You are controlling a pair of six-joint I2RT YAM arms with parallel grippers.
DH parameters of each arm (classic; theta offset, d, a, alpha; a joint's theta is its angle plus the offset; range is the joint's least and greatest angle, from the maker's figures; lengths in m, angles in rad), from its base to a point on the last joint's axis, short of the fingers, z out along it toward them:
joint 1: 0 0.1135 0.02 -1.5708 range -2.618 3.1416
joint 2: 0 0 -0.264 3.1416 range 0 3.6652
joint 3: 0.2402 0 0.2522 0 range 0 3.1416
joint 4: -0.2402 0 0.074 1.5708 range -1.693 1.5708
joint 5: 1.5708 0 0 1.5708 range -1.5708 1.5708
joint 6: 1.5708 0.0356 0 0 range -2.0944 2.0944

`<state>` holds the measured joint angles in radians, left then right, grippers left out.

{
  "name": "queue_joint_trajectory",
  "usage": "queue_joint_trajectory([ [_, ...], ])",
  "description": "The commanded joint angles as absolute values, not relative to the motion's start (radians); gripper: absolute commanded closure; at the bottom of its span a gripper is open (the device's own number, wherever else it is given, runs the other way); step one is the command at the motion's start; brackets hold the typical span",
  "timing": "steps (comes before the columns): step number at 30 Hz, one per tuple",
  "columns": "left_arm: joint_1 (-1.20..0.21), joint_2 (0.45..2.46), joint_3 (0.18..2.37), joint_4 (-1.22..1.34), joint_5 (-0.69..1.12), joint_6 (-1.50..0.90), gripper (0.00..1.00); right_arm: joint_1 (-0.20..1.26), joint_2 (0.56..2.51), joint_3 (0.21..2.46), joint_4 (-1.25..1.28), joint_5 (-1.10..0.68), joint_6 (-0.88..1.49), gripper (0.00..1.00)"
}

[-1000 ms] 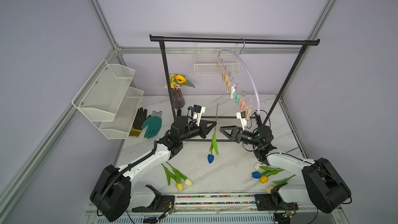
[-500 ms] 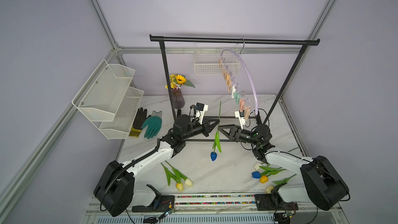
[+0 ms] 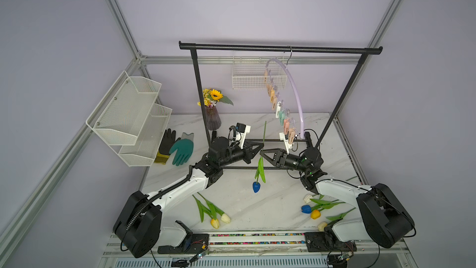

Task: Dry the flowers on a clothes hanger
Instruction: Pick up the flower at the center of the board, then open the clamp at the hanger.

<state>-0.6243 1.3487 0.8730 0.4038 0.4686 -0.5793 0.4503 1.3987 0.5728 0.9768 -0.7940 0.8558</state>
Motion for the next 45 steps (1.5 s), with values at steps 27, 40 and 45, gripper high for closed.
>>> queue_joint_trajectory([
  [27,-0.509,1.399,1.221,0.168,0.366,-0.308,0.37,0.454,1.073,0.648,0.109,-0.026,0.338,1.00],
  [40,-0.465,1.517,1.417,0.060,0.399,-0.246,0.37,0.436,1.413,1.189,-0.034,0.392,0.277,1.00],
  [45,-0.465,1.513,1.440,0.011,0.393,-0.230,0.37,0.366,1.578,1.380,-0.055,0.408,0.318,1.00],
])
